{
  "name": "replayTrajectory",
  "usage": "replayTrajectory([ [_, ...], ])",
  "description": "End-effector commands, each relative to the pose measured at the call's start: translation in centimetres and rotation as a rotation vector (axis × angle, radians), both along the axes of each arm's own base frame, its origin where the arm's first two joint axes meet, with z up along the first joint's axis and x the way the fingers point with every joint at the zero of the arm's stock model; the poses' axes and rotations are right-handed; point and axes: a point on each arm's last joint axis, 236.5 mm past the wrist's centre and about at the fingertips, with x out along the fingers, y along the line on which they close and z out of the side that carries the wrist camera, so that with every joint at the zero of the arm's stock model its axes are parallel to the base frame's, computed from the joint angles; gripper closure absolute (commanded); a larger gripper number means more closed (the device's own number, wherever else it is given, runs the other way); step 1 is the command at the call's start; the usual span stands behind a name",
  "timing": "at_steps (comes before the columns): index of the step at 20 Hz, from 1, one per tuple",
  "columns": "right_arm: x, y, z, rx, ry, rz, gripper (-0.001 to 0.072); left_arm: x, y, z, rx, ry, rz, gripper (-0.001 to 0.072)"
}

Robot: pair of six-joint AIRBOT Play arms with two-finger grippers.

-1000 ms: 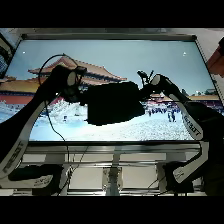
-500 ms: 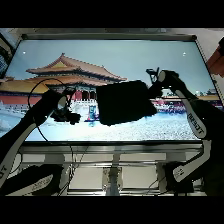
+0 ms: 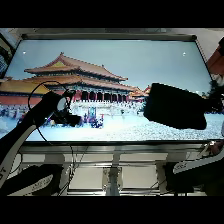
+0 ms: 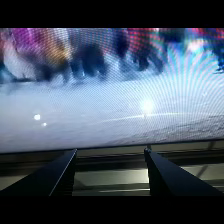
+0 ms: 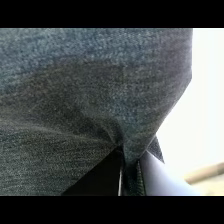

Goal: Fold the clothes and pants, and hang the long-sleeved shirts on hangers.

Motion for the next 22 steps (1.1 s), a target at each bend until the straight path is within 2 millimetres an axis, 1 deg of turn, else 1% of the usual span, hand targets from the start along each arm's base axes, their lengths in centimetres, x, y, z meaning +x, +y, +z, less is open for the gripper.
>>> replayTrajectory([
  [1,-7.3,-5.4,0.5,0.0,0.027,-0.218,0.0692,0.0,0.0,0.0,-0.002,0.0,0.001,0.0205],
  [2,-8.8,-6.4,0.6,-0.002,0.017,-0.27,0.0674,0.0,0.0,0.0,-0.002,0.0,0.001,0.0205],
  [3,-10.0,-6.9,0.7,0.001,0.011,-0.311,0.0619,0.0,0.0,0.0,-0.002,0.0,0.001,0.0205],
  [4,-11.1,-7.2,0.9,0.002,0.006,-0.343,0.0554,0.0,0.0,0.0,-0.001,0.0,0.001,0.0206],
  [5,-11.9,-7.5,0.9,-0.004,0.0,-0.364,0.0472,0.0,0.0,0.0,-0.002,0.0,0.001,0.0206],
  [6,-12.4,-7.6,1.0,-0.008,-0.01,-0.379,0.031,0.0,0.0,0.0,-0.001,0.0,0.001,0.0206],
  [7,-12.6,-7.5,1.1,-0.016,-0.02,-0.384,0.0119,0.0,0.0,0.0,-0.001,0.0,0.001,0.0206],
  [8,-12.5,-7.7,1.6,-0.038,-0.04,-0.383,0.0029,0.0,0.0,0.0,-0.001,0.0,0.001,0.0206],
  [10,-11.0,-8.0,3.7,-0.098,-0.135,-0.38,0.0029,0.0,0.0,0.0,-0.002,0.0,0.001,0.0206],
  [11,-9.7,-8.2,5.5,-0.133,-0.206,-0.371,0.0029,0.0,0.0,0.0,-0.002,0.0,0.001,0.0205],
  [12,-8.0,-7.9,7.6,-0.16,-0.299,-0.361,0.003,0.0,0.0,0.0,-0.002,0.0,0.001,0.0205],
  [13,-6.1,-6.7,9.6,-0.15,-0.39,-0.352,0.0031,0.0,0.0,0.0,-0.002,0.0,0.001,0.0206],
  [14,-3.6,-4.4,11.7,-0.108,-0.49,-0.315,0.0033,0.0,0.0,0.0,-0.002,0.0,0.001,0.0206],
  [15,-0.9,-1.2,13.6,-0.049,-0.592,-0.24,0.0055,0.0,0.0,0.0,-0.002,0.0,0.001,0.0206],
  [16,1.4,2.3,15.2,0.012,-0.667,-0.149,0.006,0.0,0.0,0.0,-0.001,0.0,0.001,0.0206],
  [17,3.0,6.2,16.3,0.073,-0.712,-0.052,0.0129,0.0,0.0,0.0,-0.001,0.0,0.001,0.0205],
  [18,4.1,10.5,16.9,0.128,-0.733,0.061,0.031,0.0,0.0,0.0,-0.001,0.0,0.001,0.0205],
  [19,4.5,14.3,17.1,0.166,-0.729,0.172,0.0524,0.0,0.0,0.0,-0.002,0.0,0.001,0.0206],
  [20,4.6,18.2,16.8,0.202,-0.709,0.289,0.0684,0.0,0.0,0.0,-0.002,0.0,0.001,0.0206],
  [21,4.4,21.7,16.3,0.235,-0.682,0.385,0.0693,0.0,0.0,0.0,-0.002,0.0,0.001,0.0206],
  [22,3.9,24.7,15.5,0.262,-0.645,0.473,0.0693,0.0,0.0,0.0,-0.002,0.0,0.001,0.0205],
])
